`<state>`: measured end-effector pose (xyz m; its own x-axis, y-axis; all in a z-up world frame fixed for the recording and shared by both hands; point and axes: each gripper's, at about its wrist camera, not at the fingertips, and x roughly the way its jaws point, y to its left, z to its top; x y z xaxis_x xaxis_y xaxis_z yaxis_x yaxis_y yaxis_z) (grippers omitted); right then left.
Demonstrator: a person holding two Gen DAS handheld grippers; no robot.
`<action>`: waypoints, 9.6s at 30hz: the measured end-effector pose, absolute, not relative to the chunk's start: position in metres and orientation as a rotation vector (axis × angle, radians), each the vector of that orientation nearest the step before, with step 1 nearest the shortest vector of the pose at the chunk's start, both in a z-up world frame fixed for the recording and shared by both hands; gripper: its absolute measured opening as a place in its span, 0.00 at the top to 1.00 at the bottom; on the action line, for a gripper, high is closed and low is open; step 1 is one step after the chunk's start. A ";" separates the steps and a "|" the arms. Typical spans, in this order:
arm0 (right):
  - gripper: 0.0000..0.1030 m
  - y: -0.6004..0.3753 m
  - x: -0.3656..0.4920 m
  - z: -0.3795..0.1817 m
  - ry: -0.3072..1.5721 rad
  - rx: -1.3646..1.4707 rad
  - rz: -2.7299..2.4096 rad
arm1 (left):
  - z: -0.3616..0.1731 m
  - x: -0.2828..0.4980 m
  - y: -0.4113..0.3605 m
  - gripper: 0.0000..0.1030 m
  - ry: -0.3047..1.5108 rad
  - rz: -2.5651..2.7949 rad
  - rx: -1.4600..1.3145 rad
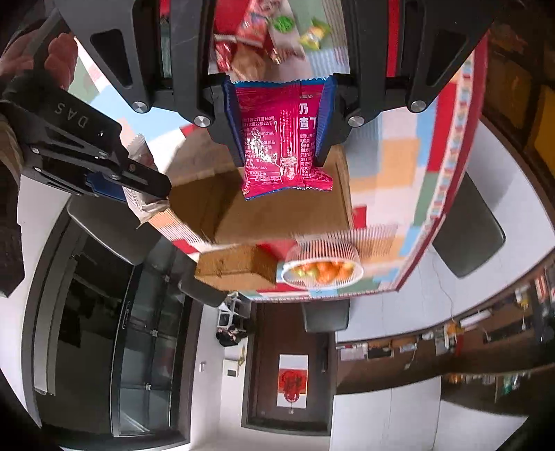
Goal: Organize snacks
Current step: 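Carry both snacks over the cardboard box and open both tools to drop them, then grasp the pink Lotso lollipop with the left tool while the right tool grasps the clear-wrapped bar, then lift both snacks over the cardboard box and open both tools to release, then grasp the green lollipop with the left tool while the right tool grasps the red snack pack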
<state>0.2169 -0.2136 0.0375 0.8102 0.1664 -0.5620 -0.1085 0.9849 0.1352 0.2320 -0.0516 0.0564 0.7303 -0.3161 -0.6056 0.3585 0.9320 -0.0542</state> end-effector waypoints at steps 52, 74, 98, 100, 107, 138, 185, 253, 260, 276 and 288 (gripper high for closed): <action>0.37 -0.188 0.124 -0.023 0.744 -0.031 0.102 | -0.023 0.115 -0.023 0.32 0.761 -0.319 0.183; 0.45 -0.182 0.139 -0.114 0.920 0.094 0.192 | -0.116 0.131 -0.037 0.45 0.881 -0.471 0.188; 0.65 -0.198 0.189 -0.144 1.005 0.188 0.168 | -0.139 0.181 -0.060 0.69 0.955 -0.482 0.148; 0.65 -0.197 0.191 -0.144 1.002 0.177 0.162 | -0.139 0.183 -0.059 0.70 0.958 -0.480 0.134; 0.68 -0.184 0.198 -0.144 1.005 0.079 0.136 | -0.138 0.186 -0.055 0.72 0.979 -0.469 0.073; 0.81 -0.203 0.148 -0.053 0.778 0.191 0.167 | -0.026 0.154 -0.053 0.72 0.727 -0.458 0.025; 0.72 -0.228 0.330 0.028 0.721 0.112 0.103 | 0.051 0.334 -0.087 0.52 0.619 -0.311 0.215; 0.62 -0.167 0.211 -0.117 0.943 0.097 0.200 | -0.117 0.200 -0.023 0.69 0.912 -0.464 0.152; 0.66 -0.169 0.221 -0.129 0.972 0.120 0.199 | -0.128 0.207 -0.031 0.72 0.940 -0.474 0.156; 0.77 -0.154 0.239 -0.149 1.014 0.092 0.188 | -0.133 0.216 -0.028 0.75 0.970 -0.451 0.105; 0.77 -0.169 0.207 -0.121 0.947 0.132 0.191 | -0.102 0.191 -0.029 0.75 0.901 -0.436 0.085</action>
